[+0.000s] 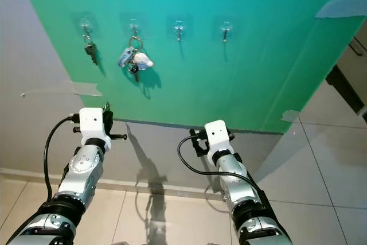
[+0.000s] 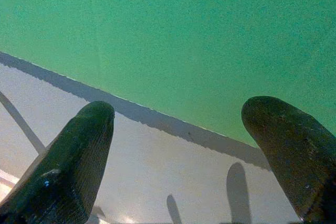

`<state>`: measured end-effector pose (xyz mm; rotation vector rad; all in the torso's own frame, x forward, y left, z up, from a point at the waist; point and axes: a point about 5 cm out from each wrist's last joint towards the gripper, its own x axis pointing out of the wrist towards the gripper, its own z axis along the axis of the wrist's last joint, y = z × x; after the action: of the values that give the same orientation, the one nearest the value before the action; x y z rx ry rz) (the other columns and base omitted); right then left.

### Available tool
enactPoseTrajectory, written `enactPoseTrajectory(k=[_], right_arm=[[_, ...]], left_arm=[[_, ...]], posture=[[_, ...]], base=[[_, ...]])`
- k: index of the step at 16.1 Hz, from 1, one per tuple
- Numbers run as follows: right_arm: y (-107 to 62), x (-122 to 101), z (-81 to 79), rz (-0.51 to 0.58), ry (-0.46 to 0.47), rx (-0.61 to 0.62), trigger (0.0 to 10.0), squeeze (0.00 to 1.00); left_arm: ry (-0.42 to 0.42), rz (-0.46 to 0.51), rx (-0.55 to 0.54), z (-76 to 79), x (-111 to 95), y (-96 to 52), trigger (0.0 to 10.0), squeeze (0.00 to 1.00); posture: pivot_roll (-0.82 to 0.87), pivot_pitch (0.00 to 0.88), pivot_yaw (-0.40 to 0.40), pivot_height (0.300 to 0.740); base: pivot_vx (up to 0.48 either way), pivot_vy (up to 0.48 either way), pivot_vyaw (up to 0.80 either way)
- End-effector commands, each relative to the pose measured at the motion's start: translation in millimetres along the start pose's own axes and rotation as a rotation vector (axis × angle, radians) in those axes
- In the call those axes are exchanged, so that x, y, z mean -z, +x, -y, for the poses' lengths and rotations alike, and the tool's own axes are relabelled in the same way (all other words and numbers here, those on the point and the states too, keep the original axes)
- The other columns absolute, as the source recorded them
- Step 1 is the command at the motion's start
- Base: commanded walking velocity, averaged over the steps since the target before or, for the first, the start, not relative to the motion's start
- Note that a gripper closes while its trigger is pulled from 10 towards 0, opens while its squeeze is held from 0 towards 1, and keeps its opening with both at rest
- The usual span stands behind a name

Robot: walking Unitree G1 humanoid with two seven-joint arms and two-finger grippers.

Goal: Hang keys on a hook

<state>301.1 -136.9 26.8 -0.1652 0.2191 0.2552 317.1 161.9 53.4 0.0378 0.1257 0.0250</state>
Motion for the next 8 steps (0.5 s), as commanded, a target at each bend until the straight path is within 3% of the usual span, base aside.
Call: enactPoseTrajectory(k=[1,8], right_arm=[[-0.4,-1.4,1.9,0.011,0.01,0.015,10.0,0.0],[-2.7,3.4,2.1,-0.009,-0.003,0.006,10.0,0.0]], left_arm=[[0.014,0.007,0.015,3.4,-1.4,1.1,0.0,0.0],[0.026,0.017,0.011,6.8,-2.8,2.4,0.0,0.0]], posture=[[-0.08,0.0,0.053,0.74],[-0.09,0.0,0.049,0.74]], base=[[0.0,-0.48,0.0],[0.0,-0.48,0.0]])
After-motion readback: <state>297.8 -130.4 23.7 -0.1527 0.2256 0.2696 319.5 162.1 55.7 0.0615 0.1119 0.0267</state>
